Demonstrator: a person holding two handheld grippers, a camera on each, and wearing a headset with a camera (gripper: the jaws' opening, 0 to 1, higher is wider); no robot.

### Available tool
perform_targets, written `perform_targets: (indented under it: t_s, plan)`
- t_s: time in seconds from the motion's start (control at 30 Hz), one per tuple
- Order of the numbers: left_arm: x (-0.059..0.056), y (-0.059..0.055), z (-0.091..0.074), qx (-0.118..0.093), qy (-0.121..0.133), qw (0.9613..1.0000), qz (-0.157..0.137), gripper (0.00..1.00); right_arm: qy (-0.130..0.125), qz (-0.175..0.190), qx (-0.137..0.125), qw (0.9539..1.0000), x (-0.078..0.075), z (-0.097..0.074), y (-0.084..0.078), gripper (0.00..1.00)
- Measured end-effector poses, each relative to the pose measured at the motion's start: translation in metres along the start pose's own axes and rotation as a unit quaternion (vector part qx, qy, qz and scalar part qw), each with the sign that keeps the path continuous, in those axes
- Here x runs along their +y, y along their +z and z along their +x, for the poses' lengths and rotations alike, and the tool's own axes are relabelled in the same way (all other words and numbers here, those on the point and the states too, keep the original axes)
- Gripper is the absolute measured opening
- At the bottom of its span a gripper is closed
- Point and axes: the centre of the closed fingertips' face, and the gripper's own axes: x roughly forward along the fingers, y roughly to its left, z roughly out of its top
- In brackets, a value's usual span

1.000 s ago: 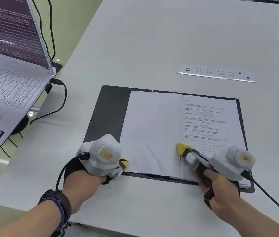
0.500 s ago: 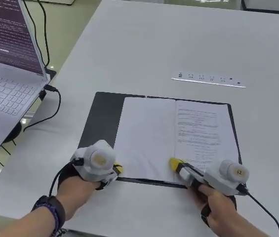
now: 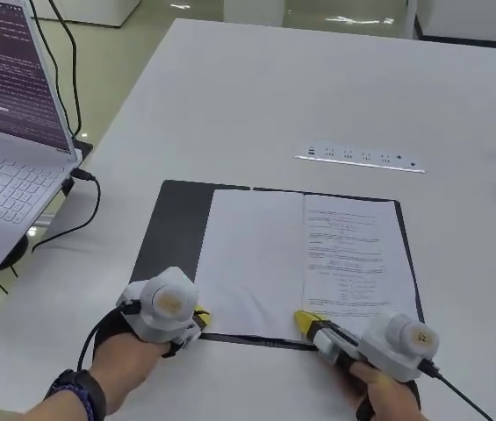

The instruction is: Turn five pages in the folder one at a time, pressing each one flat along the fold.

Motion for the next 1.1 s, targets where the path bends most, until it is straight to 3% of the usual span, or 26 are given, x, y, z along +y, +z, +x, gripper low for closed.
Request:
perform_targets:
  t_s: [0.33,0.5,0.73,0.87,1.1]
  plan:
    - [-0.0005,-0.0004,-0.0013,-0.009,0.007,0.9999,0.013,0.0,-0.01,0.007,-0.005,0.9999,0.0025,-0.0064,-0.0077,0.0]
    - [0.0001,-0.0007,-0.0017,-0.025,0.005,0.9996,0.009,0.0,-0.017,0.008,-0.001,0.9998,0.0027,-0.0059,-0.0065,0.0]
    - [0.0016,0.0011,-0.001,-0.027,-0.007,0.9993,0.025,0.0,-0.029,0.014,-0.002,0.9995,0.0018,-0.0053,-0.0066,0.0]
    - [0.006,0.0029,0.0001,-0.035,-0.006,0.9994,-0.005,0.0,-0.037,0.02,-0.003,0.9991,0.0015,-0.0029,-0.0053,0.0]
    - [0.0054,0.0039,0.0011,-0.017,0.005,0.9993,-0.032,0.0,-0.04,0.025,-0.001,0.9989,0.0035,-0.0051,-0.0024,0.0]
